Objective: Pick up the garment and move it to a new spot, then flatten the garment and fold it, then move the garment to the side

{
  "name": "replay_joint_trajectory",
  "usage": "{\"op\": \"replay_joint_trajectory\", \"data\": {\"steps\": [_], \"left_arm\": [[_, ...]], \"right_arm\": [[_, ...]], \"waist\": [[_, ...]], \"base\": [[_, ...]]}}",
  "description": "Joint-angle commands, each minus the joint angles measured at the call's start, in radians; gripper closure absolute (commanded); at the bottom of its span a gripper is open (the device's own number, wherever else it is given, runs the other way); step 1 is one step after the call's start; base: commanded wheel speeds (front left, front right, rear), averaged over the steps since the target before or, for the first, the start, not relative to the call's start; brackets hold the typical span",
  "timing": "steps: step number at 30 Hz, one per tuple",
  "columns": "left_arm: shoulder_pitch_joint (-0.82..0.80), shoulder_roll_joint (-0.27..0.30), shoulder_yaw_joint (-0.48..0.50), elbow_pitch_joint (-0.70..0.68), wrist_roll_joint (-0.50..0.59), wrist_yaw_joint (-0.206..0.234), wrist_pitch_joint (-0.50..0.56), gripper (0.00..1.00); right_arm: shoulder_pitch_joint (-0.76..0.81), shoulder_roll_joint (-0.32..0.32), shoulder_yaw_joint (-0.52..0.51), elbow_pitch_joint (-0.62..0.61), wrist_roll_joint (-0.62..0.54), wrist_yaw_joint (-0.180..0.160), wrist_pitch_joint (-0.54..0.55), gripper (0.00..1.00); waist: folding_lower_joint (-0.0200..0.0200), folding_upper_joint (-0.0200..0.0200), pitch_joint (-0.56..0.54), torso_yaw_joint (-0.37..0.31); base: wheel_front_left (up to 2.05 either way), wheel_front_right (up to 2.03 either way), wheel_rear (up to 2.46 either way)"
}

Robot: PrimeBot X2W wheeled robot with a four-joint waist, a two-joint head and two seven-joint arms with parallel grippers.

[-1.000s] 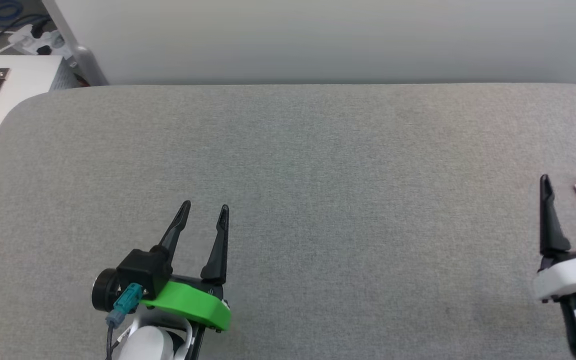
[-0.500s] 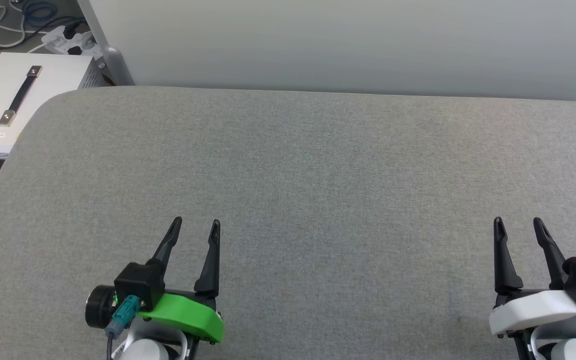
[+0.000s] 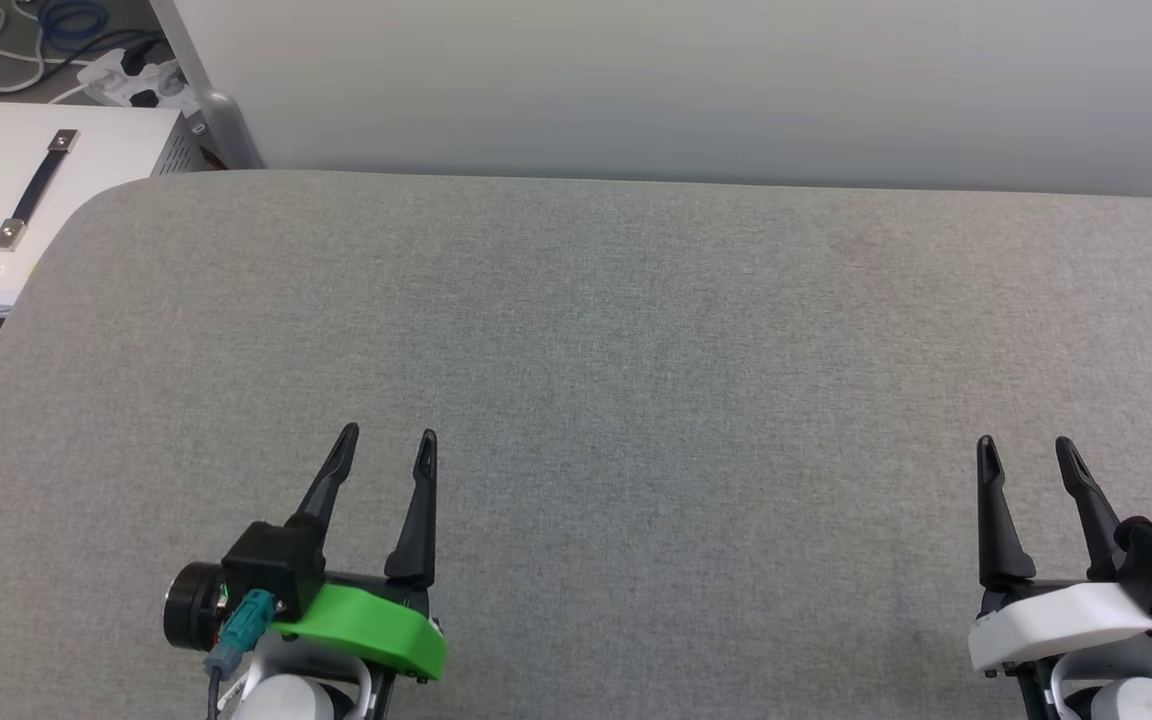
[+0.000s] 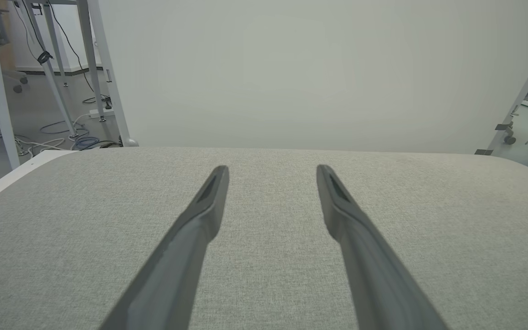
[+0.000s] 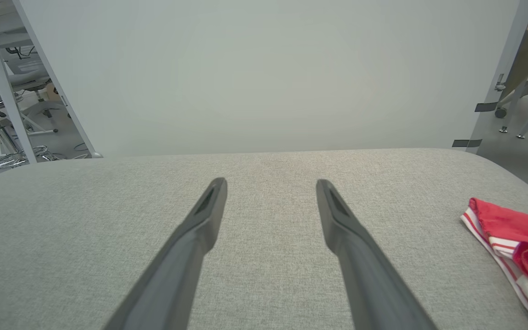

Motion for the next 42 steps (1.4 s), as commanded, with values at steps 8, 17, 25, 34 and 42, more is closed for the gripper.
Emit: {"op": "replay_joint_trajectory", "data": {"steps": [8, 17, 25, 34, 42], "left_arm": [[0.012, -0.007, 0.002, -0.003, -0.013, -0.006, -0.006, 0.00], [0.000, 0.000, -0.002, 0.003, -0.021, 0.000, 0.001, 1.00], [0.002, 0.002, 0.003, -0.002, -0.013, 0.006, 0.013, 1.00], [0.005, 0.001, 0.010, -0.010, -0.001, 0.014, 0.031, 1.00], [0.008, 0.000, 0.017, -0.018, 0.010, 0.022, 0.048, 1.00]], "right_arm": [[-0.006, 0.000, 0.003, 0.008, -0.005, -0.001, -0.008, 0.00], [-0.001, 0.000, 0.000, 0.008, 0.000, 0.000, -0.002, 1.00], [0.000, 0.002, 0.003, 0.003, -0.007, 0.000, 0.009, 1.00], [0.001, 0.004, 0.009, -0.006, -0.017, 0.000, 0.027, 1.00], [0.002, 0.006, 0.015, -0.014, -0.026, 0.000, 0.043, 1.00]], "waist": [[0.0001, 0.0000, -0.001, 0.001], [0.0001, 0.0000, 0.001, 0.000], [0.0001, 0.0000, -0.002, -0.004], [0.0001, 0.0000, -0.006, -0.011], [0.0001, 0.0000, -0.011, -0.016]], "base": [[0.00, 0.00, 0.00], [0.00, 0.00, 0.00], [0.00, 0.00, 0.00], [0.00, 0.00, 0.00], [0.00, 0.00, 0.00]]}}
